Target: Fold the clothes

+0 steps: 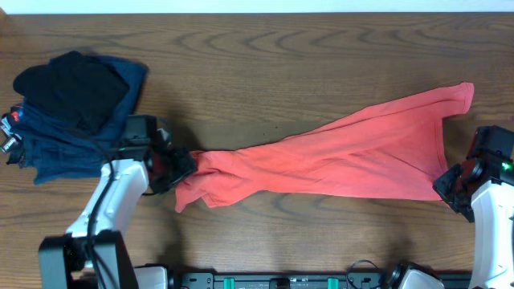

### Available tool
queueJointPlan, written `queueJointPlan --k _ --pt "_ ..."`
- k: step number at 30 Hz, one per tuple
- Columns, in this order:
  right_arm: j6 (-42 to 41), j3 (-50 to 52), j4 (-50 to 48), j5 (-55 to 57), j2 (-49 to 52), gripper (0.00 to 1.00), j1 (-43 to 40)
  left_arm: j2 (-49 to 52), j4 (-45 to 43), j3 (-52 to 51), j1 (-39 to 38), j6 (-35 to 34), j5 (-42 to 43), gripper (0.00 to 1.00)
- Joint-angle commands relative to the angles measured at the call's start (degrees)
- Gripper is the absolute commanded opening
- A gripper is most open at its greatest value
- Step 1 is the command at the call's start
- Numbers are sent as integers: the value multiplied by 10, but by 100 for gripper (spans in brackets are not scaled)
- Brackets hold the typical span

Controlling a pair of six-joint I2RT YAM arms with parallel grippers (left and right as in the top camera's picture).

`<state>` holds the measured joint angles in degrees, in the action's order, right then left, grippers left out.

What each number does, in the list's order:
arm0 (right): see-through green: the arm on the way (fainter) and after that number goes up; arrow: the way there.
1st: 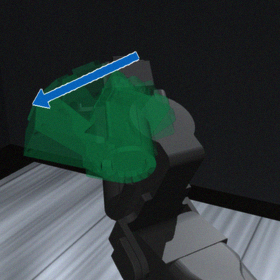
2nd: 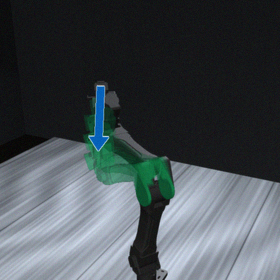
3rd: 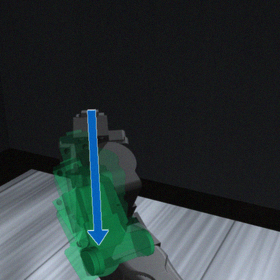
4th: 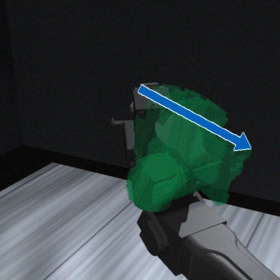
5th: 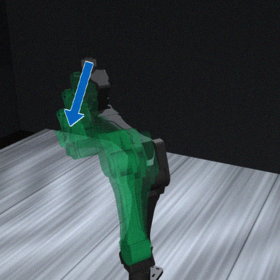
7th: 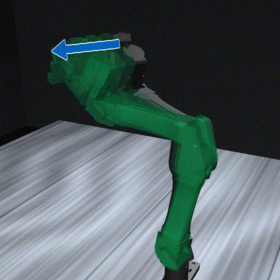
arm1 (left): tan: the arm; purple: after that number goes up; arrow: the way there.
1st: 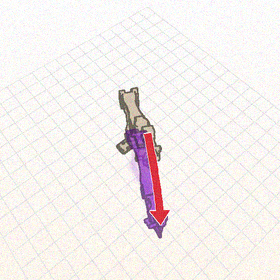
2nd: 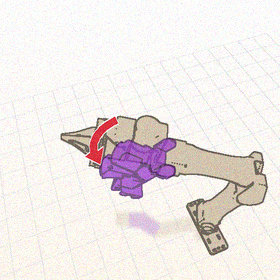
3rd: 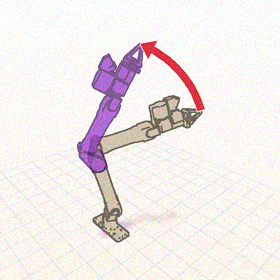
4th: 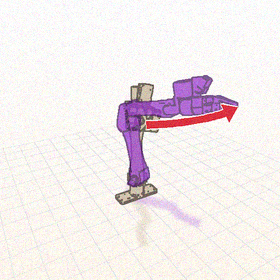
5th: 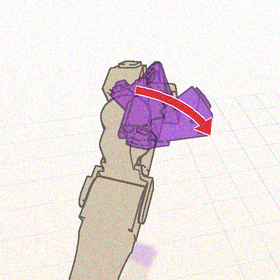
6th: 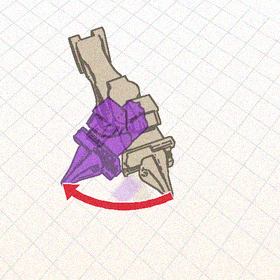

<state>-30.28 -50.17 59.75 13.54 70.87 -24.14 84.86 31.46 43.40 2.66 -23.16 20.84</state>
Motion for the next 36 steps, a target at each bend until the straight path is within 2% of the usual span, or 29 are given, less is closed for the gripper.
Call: queueJointPlan --k 1,2,7,10,15,23,28,34,36 --pt "8 4 1 16 4 1 -6 12 -10 -8 -24 9 57 19" --pt "8 4 0 15 4 1 -6 10 -11 -5 -29 9 66 6" --pt "11 1 -18 -24 3 1 -6 -34 5 54 -24 34 138 6" --pt "23 -38 -27 -82 3 1 -16 -87 13 132 -9 34 174 6" --pt "37 -199 0 -137 3 1 -55 -147 12 275 38 -8 177 7" --pt "62 -416 57 -140 3 1 -117 -172 2 370 124 -74 190 6" --pt "82 -494 81 -142 3 1 -148 -174 -115 376 150 -163 348 6" --pt "92 -588 104 -156 3 1 -165 -179 -286 376 164 -295 471 6" --pt "97 -615 110 -156 6 1 -165 -182 -330 376 170 -320 497 6"
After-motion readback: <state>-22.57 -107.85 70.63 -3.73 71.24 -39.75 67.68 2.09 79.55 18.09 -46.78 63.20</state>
